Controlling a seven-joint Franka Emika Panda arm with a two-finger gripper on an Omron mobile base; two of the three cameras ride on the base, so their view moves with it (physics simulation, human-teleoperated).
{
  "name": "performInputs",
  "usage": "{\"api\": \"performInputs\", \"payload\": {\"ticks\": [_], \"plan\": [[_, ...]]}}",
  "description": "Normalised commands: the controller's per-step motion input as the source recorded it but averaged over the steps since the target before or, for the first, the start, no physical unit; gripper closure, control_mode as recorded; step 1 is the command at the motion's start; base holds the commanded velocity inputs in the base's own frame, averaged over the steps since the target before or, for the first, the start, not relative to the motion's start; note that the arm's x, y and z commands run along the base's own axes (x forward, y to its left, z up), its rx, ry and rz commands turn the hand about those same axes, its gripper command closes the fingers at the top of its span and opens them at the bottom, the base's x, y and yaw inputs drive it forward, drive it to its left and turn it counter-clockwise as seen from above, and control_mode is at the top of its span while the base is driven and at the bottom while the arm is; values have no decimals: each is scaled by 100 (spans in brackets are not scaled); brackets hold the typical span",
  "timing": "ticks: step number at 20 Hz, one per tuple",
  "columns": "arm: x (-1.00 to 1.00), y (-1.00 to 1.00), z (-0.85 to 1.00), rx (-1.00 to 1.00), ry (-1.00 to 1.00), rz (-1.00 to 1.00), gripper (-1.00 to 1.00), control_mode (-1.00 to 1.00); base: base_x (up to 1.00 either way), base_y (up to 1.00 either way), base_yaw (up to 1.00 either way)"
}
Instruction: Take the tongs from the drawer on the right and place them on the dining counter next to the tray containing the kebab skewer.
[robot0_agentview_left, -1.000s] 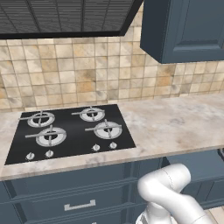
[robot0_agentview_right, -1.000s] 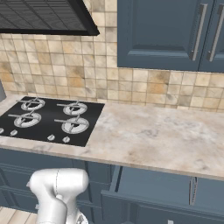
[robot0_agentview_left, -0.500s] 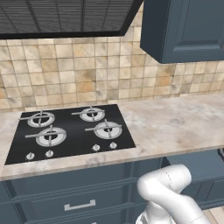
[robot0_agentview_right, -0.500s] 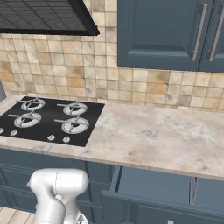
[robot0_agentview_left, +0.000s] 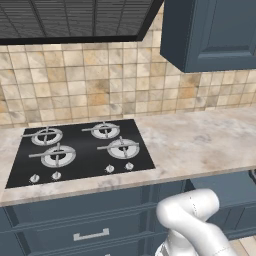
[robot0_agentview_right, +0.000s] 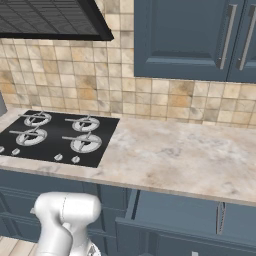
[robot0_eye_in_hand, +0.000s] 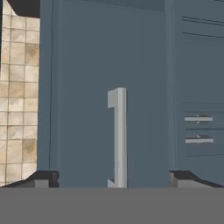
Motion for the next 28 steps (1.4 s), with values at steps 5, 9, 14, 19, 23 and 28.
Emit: {"api": "performInputs", "payload": {"ticks": [5,9,14,19,23,28], "plan": [[-26,0,34,0,5,0,-100,-100,0,0,0],[-11,0,25,0,11,0,-100,-100,0,0,0],[-2,0,25,0,12,0,-100,-100,0,0,0],[0,0,27,0,10,0,-100,-100,0,0,0],[0,0,29,0,1,0,-100,-100,0,0,0],[0,0,26,0,0,0,-100,-100,0,0,0]]}}
